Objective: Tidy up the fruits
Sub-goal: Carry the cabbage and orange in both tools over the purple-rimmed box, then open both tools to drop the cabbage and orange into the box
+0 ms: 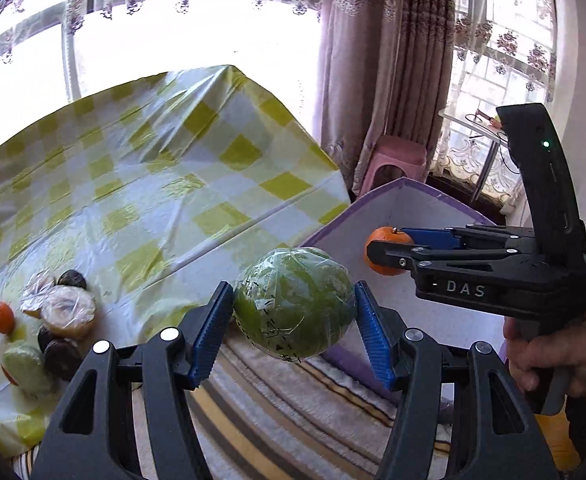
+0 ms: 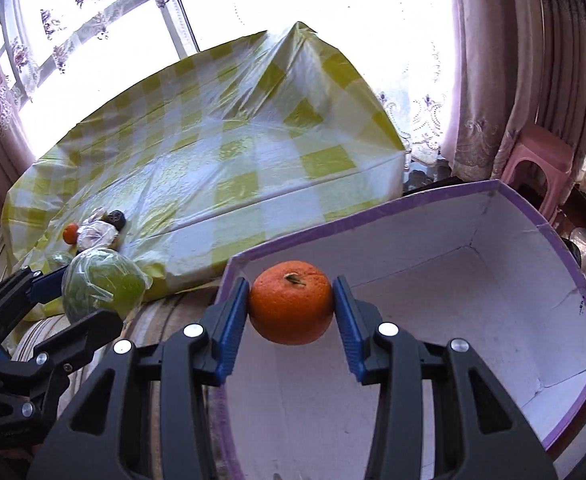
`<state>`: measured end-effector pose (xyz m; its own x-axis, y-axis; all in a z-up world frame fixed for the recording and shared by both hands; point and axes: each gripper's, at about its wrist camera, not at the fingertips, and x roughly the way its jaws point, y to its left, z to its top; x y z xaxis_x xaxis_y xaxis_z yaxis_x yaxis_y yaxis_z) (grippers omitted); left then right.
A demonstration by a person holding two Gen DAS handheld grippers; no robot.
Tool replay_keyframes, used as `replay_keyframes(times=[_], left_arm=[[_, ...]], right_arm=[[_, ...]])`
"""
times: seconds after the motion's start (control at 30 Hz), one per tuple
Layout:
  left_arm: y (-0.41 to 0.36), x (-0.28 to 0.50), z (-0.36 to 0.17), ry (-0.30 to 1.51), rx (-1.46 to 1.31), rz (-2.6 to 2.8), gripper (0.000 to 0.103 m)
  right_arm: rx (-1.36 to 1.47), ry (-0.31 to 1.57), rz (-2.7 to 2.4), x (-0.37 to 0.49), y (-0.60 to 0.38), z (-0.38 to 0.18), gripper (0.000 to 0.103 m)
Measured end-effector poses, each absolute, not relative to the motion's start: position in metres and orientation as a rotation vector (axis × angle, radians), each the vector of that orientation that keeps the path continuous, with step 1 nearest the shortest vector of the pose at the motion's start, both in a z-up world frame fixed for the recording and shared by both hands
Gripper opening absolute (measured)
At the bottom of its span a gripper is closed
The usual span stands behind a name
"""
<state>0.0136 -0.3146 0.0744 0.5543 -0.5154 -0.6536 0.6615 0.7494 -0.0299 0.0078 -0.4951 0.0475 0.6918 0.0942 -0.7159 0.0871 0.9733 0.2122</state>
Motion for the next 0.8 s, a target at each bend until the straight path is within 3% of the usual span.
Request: replay_keyframes(times=[0.33, 0.63, 0.8], left_arm=[[-0.427, 0.031, 0.01, 0.834, 0.499, -0.872, 0.059], [-0.449, 0.028, -0.05, 1.011, 0.67, -0.904, 0.059], [-0.449, 0.025, -0.056, 1.019, 0.692, -0.895, 0.06]], right_arm=[[0.074, 0.957, -0.235, 0.027, -0.558, 0.01, 0.043], [0.001, 1.084, -0.268, 0.045, -0.563, -0.023, 0.044], [-0.031, 1.167, -0.263, 0.059, -0.556, -0.046, 0.045]])
